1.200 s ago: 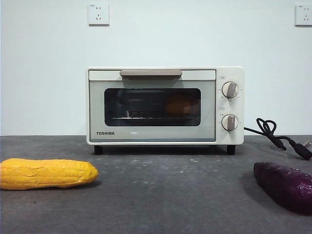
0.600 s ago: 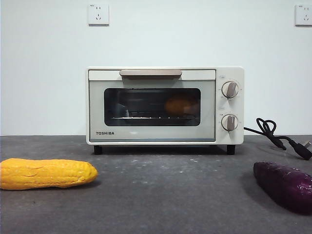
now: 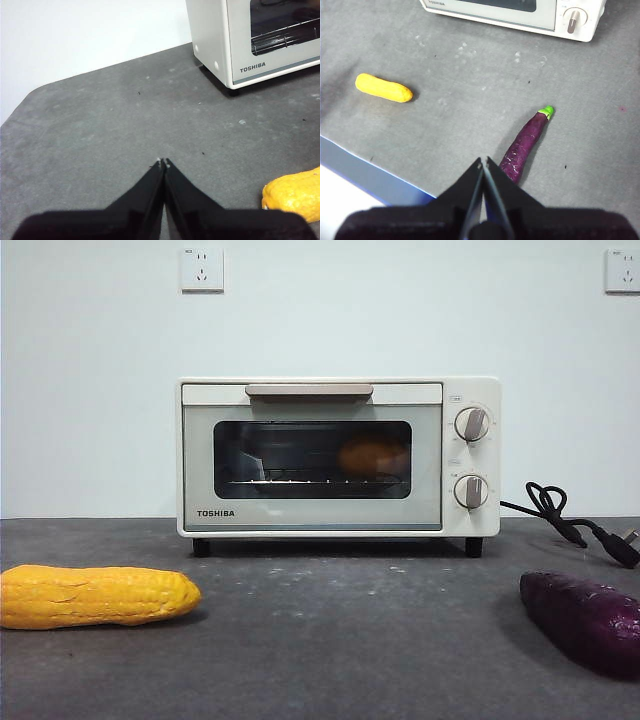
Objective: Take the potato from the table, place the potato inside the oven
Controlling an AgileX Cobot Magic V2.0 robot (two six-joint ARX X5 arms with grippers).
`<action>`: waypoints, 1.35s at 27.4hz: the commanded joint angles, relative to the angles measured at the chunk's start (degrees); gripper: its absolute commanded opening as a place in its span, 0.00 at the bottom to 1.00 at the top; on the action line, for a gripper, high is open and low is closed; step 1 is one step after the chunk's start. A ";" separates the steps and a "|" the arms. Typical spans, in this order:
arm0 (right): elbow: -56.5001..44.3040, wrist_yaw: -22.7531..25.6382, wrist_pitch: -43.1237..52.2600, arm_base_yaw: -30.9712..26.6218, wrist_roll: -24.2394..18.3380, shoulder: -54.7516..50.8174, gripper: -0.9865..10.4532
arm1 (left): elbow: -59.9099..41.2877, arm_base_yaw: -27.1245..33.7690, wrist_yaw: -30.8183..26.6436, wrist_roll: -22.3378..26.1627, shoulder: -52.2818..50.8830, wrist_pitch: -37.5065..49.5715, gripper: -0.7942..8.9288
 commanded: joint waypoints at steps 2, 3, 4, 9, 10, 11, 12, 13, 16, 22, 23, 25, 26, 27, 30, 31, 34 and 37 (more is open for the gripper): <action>-0.76 3.26 5.53 -1.40 -2.93 -2.19 0.09 | -0.81 0.17 -0.11 -0.61 -0.07 0.09 0.08; -2.08 3.52 10.88 -3.74 -3.17 -3.89 0.09 | -0.81 0.20 -0.09 -0.61 -0.07 0.09 0.08; -4.33 1.79 16.74 -6.67 -3.10 -6.05 0.09 | -0.81 0.20 -0.11 -0.61 -0.07 0.09 0.08; -25.73 -3.91 40.87 -19.89 -2.69 -20.09 0.09 | -0.81 0.17 -0.11 -0.61 -0.07 0.09 0.08; -31.06 -3.48 46.21 -21.62 -2.67 -23.10 0.09 | -0.81 0.20 -0.13 -0.61 -0.07 0.09 0.08; -36.17 -3.02 50.88 -22.86 -2.45 -25.99 0.09 | -0.81 0.20 -0.11 -0.61 -0.07 0.09 0.08; -39.41 -2.99 53.51 -23.52 -2.45 -27.87 0.09 | -0.81 0.17 -0.11 -0.61 -0.07 0.09 0.08; -41.97 -2.95 55.34 -23.93 -2.45 -29.38 0.09 | -0.81 0.17 -0.11 -0.61 -0.07 0.09 0.08; -48.83 -2.51 58.75 -24.57 -2.84 -33.68 0.09 | -0.81 0.20 -0.11 -0.61 -0.07 0.09 0.08; -56.83 0.24 58.86 -24.68 -2.95 -38.84 0.09 | -0.81 0.20 -0.11 -0.61 -0.07 0.09 0.08; -57.77 0.22 58.86 -24.72 -2.93 -39.63 0.09 | -0.81 0.17 -0.11 -0.61 -0.07 0.09 0.08; -59.23 0.20 58.62 -24.74 -2.95 -40.96 0.09 | -0.81 0.20 -0.13 -0.61 -0.07 0.09 0.08; -59.76 0.20 58.23 -24.74 -2.95 -41.51 0.09 | -0.81 0.20 -0.13 -0.61 -0.07 0.09 0.08; -60.17 0.22 57.72 -24.74 -2.95 -41.97 0.09 | -0.81 0.17 -0.11 -0.61 -0.07 0.09 0.08; -61.18 0.33 55.95 -24.74 -3.08 -42.99 0.09 | -0.81 0.20 -0.11 -0.61 -0.07 0.09 0.08; -61.53 0.31 55.67 -24.72 -3.06 -43.10 0.09 | -0.81 0.20 -0.11 -0.61 -0.07 0.09 0.08; -62.23 0.15 54.27 -24.72 -2.93 -43.10 0.09 | -0.81 0.20 -0.13 -0.61 -0.09 0.09 0.08; -62.23 0.17 52.72 -24.72 -2.97 -43.10 0.09 | -0.81 0.17 -0.11 -0.61 -0.07 0.09 0.08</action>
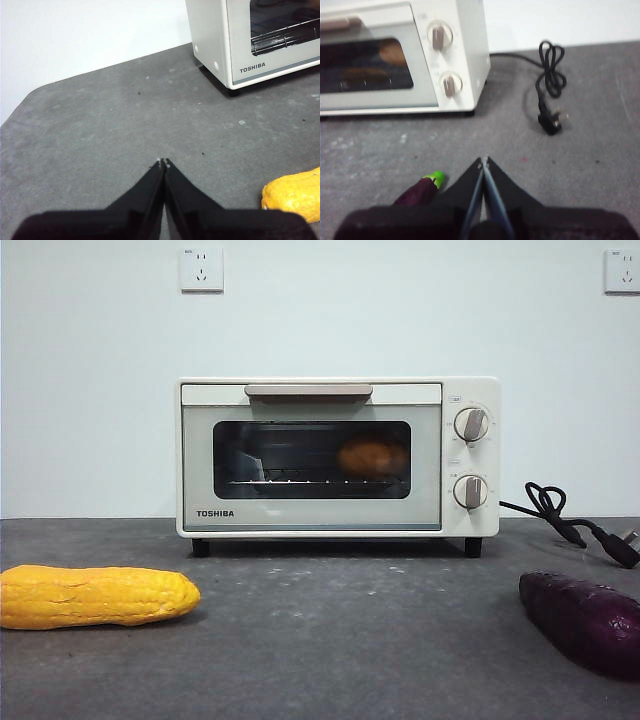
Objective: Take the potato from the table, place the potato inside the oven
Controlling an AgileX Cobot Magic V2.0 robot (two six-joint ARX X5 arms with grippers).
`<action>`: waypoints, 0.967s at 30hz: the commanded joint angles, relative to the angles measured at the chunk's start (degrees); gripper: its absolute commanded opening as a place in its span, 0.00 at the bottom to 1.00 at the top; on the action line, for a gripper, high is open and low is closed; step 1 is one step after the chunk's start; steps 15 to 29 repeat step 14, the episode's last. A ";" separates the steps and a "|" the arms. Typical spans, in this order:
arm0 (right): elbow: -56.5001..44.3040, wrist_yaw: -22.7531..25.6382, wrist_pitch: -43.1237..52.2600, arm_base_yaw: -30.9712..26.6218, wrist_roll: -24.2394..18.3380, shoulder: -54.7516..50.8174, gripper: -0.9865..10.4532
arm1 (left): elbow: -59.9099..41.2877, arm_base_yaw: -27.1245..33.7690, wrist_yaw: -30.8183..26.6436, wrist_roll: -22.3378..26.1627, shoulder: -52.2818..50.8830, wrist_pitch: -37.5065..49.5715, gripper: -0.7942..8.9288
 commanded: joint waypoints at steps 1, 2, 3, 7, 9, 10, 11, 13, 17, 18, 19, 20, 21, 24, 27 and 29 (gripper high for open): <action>-0.59 0.17 -0.85 0.00 -0.28 -0.24 0.09 | -0.81 0.20 -0.09 -0.59 -0.07 0.09 0.08; -0.59 0.13 -1.05 0.00 -0.02 -0.24 0.09 | -0.81 0.20 -0.09 -0.59 -0.09 0.09 0.08; -0.59 0.13 -0.94 0.02 1.53 -0.24 0.09 | -0.81 0.20 -0.09 -0.59 -0.07 0.09 0.08; -0.59 0.17 -0.87 0.00 3.61 -0.24 0.09 | -0.81 0.20 -0.09 -0.59 -0.07 0.09 0.08; -0.57 0.17 -0.87 0.00 3.61 -0.22 0.09 | -0.81 0.17 -0.11 -0.59 -0.07 0.09 0.08; -0.57 0.15 -0.87 0.00 3.61 -0.13 0.09 | -0.81 0.20 -0.11 -0.59 -0.07 0.09 0.08; -0.57 0.17 -0.87 0.00 3.61 -0.11 0.09 | -0.81 0.20 -0.09 -0.59 -0.07 0.09 0.08; -0.57 0.17 -0.87 0.00 3.61 -0.02 0.09 | -0.81 0.20 -0.09 -0.59 -0.07 0.09 0.08; -0.57 0.17 -0.87 0.00 3.61 -0.02 0.09 | -0.81 0.20 -0.09 -0.59 -0.07 0.09 0.08; -0.57 0.17 -0.87 0.00 3.61 -0.02 0.09 | -0.81 0.20 -0.09 -0.59 -0.07 0.09 0.08; -0.57 0.17 -0.87 0.00 3.61 -0.02 0.09 | -0.81 0.20 -0.09 -0.59 -0.07 0.09 0.08; -0.57 0.17 -0.87 0.00 3.61 -0.02 0.09 | -0.81 0.20 -0.09 -0.59 -0.07 0.09 0.08; -0.57 0.17 -0.87 0.00 3.61 -0.02 0.09 | -0.81 0.20 -0.09 -0.59 -0.07 0.09 0.08; -0.57 0.17 -0.87 0.00 3.61 -0.02 0.09 | -0.81 0.20 -0.09 -0.59 -0.07 0.09 0.08; -0.57 0.17 -0.87 0.00 3.61 -0.02 0.09 | -0.81 0.20 -0.09 -0.59 -0.07 0.09 0.08; -0.57 0.17 -0.87 0.00 3.61 -0.02 0.09 | -0.81 0.20 -0.09 -0.59 -0.07 0.09 0.08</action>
